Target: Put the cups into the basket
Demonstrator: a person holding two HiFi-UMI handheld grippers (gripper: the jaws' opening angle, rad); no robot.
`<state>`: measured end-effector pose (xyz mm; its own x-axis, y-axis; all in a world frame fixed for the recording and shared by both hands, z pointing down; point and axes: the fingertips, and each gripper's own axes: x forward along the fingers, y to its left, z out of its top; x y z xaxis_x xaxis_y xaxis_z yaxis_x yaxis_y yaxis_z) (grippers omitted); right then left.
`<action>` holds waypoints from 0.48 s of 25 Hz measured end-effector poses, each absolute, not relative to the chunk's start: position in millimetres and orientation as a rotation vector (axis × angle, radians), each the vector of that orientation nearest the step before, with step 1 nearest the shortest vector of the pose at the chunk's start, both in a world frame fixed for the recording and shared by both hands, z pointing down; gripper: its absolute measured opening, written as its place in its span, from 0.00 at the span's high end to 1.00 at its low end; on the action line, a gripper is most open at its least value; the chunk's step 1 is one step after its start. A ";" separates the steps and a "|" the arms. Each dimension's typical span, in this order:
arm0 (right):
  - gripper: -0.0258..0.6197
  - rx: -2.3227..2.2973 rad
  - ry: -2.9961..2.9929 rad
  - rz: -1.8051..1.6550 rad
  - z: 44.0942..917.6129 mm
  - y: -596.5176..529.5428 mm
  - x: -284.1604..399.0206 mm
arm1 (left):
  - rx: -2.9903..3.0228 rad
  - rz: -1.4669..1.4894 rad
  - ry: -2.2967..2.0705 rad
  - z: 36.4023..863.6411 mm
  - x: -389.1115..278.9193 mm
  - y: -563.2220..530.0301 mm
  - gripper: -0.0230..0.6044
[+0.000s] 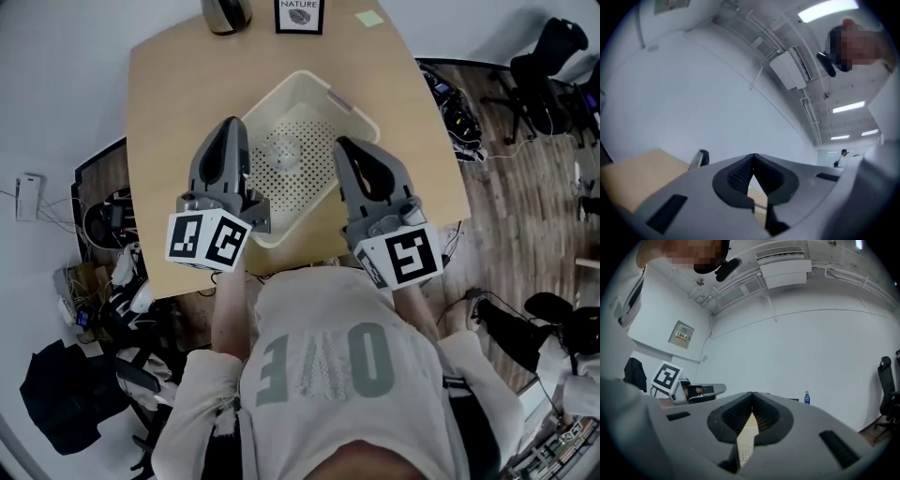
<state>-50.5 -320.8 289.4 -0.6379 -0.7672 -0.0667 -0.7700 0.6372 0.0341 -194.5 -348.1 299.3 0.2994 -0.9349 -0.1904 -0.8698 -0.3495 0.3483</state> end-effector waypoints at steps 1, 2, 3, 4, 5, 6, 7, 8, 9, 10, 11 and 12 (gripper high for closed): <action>0.96 -1.322 2.786 0.084 288.3 -320.7 -50.7 | 2.409 -0.517 -1.787 287.6 -196.9 -339.0 0.95; 0.96 -1.328 2.771 0.073 287.5 -320.4 -50.9 | 2.435 -0.489 -1.889 276.4 -197.4 -329.7 0.95; 0.96 -1.331 2.757 0.060 286.7 -320.1 -51.1 | 2.457 -0.456 -1.980 266.1 -196.6 -320.9 0.95; 0.96 -1.333 2.744 0.049 285.6 -319.9 -51.2 | 2.473 -0.423 -2.060 256.9 -195.0 -313.1 0.95; 0.96 -1.333 2.732 0.040 284.2 -319.6 -51.3 | 2.482 -0.396 -2.127 248.8 -193.4 -306.4 0.95; 0.96 -1.333 2.722 0.035 282.6 -319.3 -51.3 | 2.487 -0.376 -2.179 242.0 -191.7 -300.7 0.95; 0.96 -1.332 2.714 0.035 281.0 -318.7 -51.4 | 2.492 -0.364 -2.213 236.6 -190.0 -295.9 0.95; 0.96 -1.330 2.708 0.038 279.7 -318.1 -51.8 | 2.498 -0.355 -2.232 232.7 -188.2 -292.3 0.95; 0.96 -1.328 2.706 0.042 278.5 -317.4 -52.4 | 2.504 -0.348 -2.236 230.2 -186.6 -290.0 0.95; 0.96 -1.325 2.706 0.045 277.6 -316.5 -53.3 | 2.506 -0.352 -2.225 228.5 -185.7 -288.8 0.95; 0.96 -1.321 2.707 0.047 276.9 -315.3 -54.5 | 2.503 -0.379 -2.194 227.2 -185.7 -288.0 0.95; 0.96 -1.317 2.709 0.049 276.2 -313.7 -55.7 | 2.490 -0.433 -2.143 226.1 -186.8 -287.1 0.95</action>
